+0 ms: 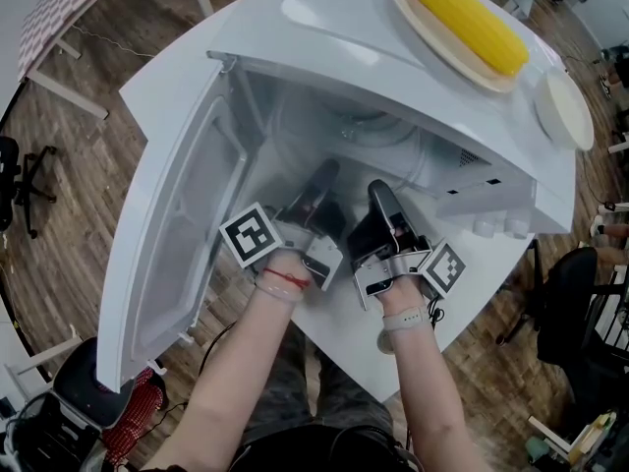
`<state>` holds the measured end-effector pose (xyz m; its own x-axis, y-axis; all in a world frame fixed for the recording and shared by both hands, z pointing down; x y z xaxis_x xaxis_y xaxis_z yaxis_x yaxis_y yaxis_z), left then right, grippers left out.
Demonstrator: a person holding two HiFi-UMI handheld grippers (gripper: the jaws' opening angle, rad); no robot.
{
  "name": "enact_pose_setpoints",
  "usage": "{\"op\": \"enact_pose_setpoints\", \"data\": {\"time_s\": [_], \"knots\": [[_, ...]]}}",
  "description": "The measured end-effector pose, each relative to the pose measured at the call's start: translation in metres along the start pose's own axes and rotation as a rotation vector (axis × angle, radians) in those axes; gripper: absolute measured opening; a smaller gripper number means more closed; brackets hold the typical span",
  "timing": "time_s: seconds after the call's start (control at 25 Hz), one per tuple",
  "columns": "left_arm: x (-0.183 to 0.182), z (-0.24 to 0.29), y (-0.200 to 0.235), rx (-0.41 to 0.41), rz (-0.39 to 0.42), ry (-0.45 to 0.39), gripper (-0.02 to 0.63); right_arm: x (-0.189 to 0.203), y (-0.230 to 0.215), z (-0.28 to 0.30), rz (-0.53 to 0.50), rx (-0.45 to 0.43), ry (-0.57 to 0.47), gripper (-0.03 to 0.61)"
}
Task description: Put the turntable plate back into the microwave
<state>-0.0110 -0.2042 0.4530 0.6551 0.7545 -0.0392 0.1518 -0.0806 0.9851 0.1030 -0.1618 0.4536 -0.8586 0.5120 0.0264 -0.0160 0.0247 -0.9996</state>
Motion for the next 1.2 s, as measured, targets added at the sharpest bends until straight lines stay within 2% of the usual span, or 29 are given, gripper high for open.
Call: {"op": "enact_pose_setpoints", "data": {"time_s": [0.64, 0.88, 1.2], "knots": [[0.011, -0.003, -0.003, 0.019, -0.051, 0.019, 0.046, -0.020, 0.003, 0.003, -0.004, 0.018, -0.061, 0.058], [0.015, -0.004, -0.003, 0.008, -0.061, 0.053, 0.044, -0.025, 0.003, 0.001, -0.026, 0.031, -0.068, 0.058], [0.017, 0.003, -0.003, 0.017, -0.081, 0.042, 0.044, -0.029, 0.009, 0.000, -0.081, 0.052, -0.079, 0.060]]}}
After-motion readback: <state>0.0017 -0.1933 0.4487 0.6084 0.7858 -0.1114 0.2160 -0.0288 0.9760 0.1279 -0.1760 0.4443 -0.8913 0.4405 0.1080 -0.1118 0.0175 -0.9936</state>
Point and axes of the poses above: the fingertips, and each gripper's own axes: z forward along the fingers, y to its left, x out of its underside, the point moved 3 cm from there along -z, backward along the fingers, and after that the axes turned 8 degrees about y, right-handed, at the moved point
